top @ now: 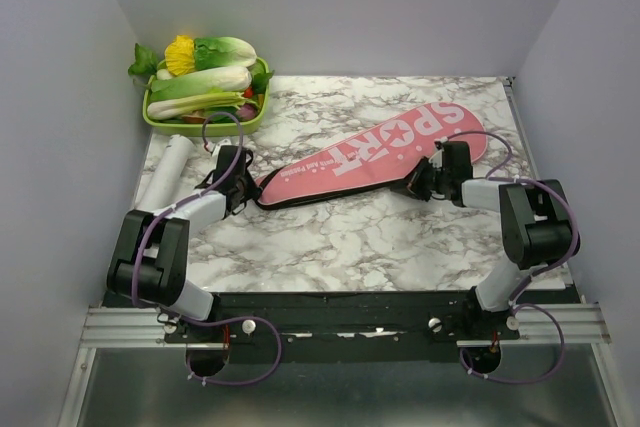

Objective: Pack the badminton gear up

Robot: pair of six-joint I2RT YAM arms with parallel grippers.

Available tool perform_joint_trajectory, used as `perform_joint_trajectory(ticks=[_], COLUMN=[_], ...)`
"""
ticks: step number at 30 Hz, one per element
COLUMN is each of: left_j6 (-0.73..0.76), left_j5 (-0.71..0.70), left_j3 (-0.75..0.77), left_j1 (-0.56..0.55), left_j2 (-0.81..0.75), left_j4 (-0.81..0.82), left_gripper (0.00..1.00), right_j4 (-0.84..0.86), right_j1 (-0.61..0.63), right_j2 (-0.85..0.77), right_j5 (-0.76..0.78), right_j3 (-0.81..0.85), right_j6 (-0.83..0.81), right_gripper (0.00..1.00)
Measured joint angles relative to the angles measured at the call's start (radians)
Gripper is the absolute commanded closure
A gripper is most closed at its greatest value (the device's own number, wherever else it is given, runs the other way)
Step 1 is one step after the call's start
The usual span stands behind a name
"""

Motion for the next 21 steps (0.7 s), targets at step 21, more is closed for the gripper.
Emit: perform_joint_trajectory(ticks=[21], left_j6=[-0.021], left_j5=[0.016], left_j3=[-0.125], left_j1=[-0.119], left_j2=[-0.128], left_j4=[0.040], left_gripper=[1.00], right_j4=[-0.106], right_j1=[0.522], right_j2=[0.098], right_j5=[0.089], right_j3=[0.235], right_j6=[0.047], right_gripper=[0.99])
